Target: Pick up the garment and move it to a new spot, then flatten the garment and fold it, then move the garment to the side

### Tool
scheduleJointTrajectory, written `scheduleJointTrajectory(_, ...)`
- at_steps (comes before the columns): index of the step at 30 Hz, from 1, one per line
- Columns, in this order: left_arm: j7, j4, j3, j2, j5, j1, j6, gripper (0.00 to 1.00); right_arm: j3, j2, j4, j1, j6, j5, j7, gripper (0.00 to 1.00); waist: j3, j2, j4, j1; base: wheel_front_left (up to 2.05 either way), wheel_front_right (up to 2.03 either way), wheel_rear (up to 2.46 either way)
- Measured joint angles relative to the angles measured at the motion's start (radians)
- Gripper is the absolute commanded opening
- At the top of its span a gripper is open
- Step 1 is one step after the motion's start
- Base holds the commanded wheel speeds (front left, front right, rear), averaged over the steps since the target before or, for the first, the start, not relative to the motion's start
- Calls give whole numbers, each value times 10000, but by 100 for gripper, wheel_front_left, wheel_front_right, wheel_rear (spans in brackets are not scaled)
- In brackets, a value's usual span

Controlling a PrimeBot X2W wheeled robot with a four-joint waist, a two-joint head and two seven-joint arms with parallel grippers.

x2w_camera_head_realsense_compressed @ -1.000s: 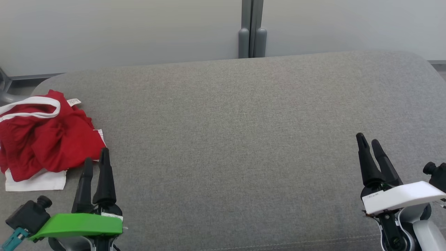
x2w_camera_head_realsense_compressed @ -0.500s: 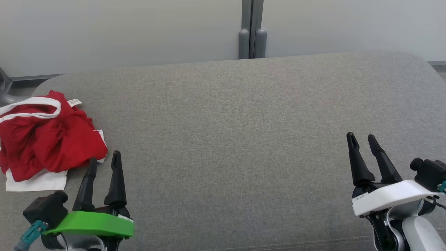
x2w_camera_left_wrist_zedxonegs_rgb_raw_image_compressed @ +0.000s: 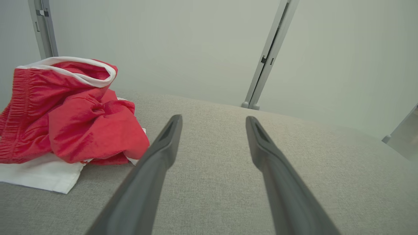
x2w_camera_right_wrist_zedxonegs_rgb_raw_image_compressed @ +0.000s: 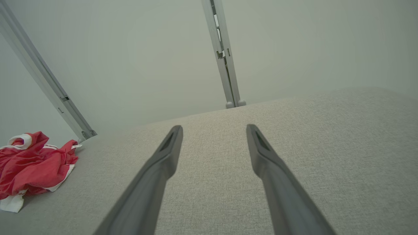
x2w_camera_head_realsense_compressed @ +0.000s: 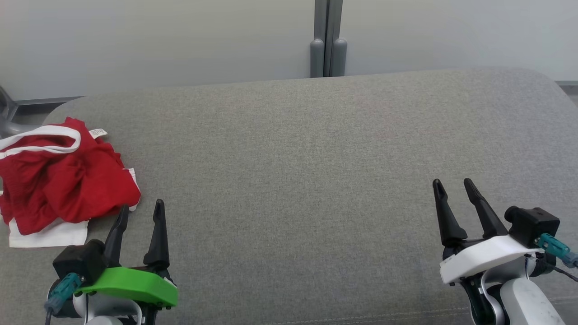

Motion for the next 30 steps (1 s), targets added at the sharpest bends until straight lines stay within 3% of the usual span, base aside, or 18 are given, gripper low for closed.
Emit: scheduleJointTrajectory(30,29,612,-336,153,1910,-134,399,100,-197,332,621,-219,2,-2023,-610,100,-39,0,95,0,0,0,0)
